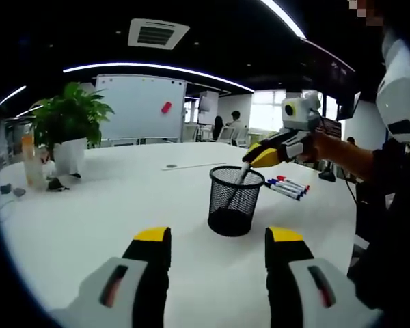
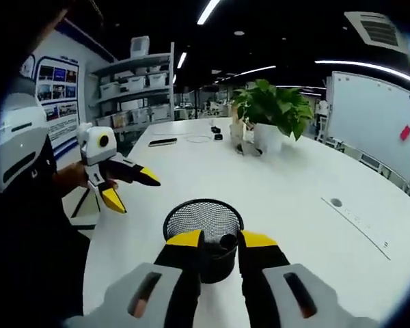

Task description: Pick up the whiteboard markers from the pen holder and place them facing the whiteboard neatly

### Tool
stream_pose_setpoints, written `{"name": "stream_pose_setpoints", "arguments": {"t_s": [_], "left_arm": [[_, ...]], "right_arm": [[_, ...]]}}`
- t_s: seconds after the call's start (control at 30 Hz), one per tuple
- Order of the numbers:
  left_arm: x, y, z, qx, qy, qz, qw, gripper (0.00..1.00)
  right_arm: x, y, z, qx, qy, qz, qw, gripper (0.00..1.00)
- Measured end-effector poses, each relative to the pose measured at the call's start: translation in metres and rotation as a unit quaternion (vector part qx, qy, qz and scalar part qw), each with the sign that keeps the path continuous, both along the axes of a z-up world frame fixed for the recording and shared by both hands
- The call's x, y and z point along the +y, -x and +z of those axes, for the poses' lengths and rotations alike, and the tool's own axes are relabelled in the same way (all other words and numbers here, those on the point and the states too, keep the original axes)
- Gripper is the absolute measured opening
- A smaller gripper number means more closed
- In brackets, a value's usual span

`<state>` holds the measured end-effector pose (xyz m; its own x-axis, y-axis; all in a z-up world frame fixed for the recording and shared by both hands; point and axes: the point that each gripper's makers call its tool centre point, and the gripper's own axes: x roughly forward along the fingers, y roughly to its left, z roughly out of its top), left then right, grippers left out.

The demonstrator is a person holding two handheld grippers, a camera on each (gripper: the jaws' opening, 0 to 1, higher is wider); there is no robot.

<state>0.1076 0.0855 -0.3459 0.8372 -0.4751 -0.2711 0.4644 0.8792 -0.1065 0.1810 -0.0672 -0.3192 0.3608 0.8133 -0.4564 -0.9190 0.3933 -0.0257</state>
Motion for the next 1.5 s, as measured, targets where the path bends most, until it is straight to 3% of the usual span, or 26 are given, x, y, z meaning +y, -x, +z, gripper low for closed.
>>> {"name": "stream_pose_setpoints", "arguments": {"t_s": [0.1,0.3,0.87,1.13,1.5], "left_arm": [[-0.001,0.001,-0.001,0.0,-0.002,-0.002,1.0,0.56],[0.0,0.001,-0.001,0.0,-0.001,-0.001,1.0,0.56],[0.001,0.005,0.0,-0.005,-0.003,-0.004,1.0,0.56],[0.006,0.004,0.0,-0.003,-0.007,-0.003,1.0,0.56],[0.001,0.0,0.0,-0.002,-0.006,-0.012,0.9999,0.56]], "right_arm": [[0.002,0.008,-0.002,0.007,0.004,0.01,0.9999,0.16],[0.005,0.023,-0.006,0.004,0.027,0.03,0.9992,0.17],[0.005,0.02,-0.012,0.016,0.038,-0.002,0.9992,0.13],[0.0,0.018,-0.002,0.032,0.017,-0.015,0.9992,0.13],[-0.01,0.019,0.02,0.014,0.0,-0.038,0.9992,0.13]]}}
